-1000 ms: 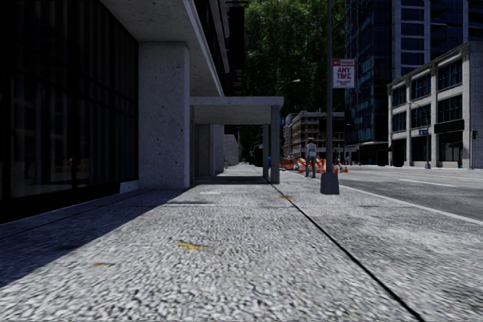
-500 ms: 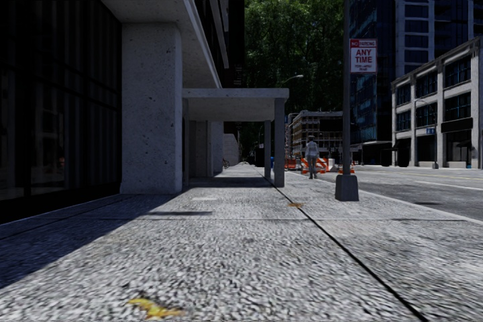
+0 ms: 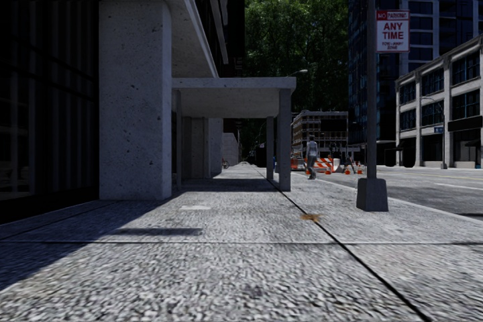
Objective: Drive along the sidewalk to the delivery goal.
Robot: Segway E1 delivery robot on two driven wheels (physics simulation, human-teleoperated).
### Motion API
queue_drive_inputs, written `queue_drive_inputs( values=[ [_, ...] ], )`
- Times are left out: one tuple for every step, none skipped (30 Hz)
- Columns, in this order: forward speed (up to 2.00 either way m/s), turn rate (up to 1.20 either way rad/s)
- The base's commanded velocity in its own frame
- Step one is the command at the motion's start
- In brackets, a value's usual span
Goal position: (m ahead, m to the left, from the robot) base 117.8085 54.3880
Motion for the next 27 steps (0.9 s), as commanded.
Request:
queue_drive_inputs(
  values=[
    [2.00,0.00],
    [2.00,0.00],
    [2.00,0.00],
    [2.00,0.00],
    [2.00,0.00],
    [2.00,0.00],
    [2.00,0.00],
    [2.00,0.00],
    [2.00,0.00],
    [2.00,0.00],
    [2.00,0.00],
    [2.00,0.00],
    [2.00,0.00],
    [2.00,0.00],
    [2.00,0.00],
    [2.00,0.00],
    [2.00,0.00],
    [2.00,0.00],
    [2.00,0.00],
    [2.00,0.00],
    [2.00,0.00],
    [2.00,0.00],
    [2.00,0.00],
    [2.00,0.00],
    [2.00,0.00],
    [2.00,0.00],
    [2.00,0.00]
  ],
)
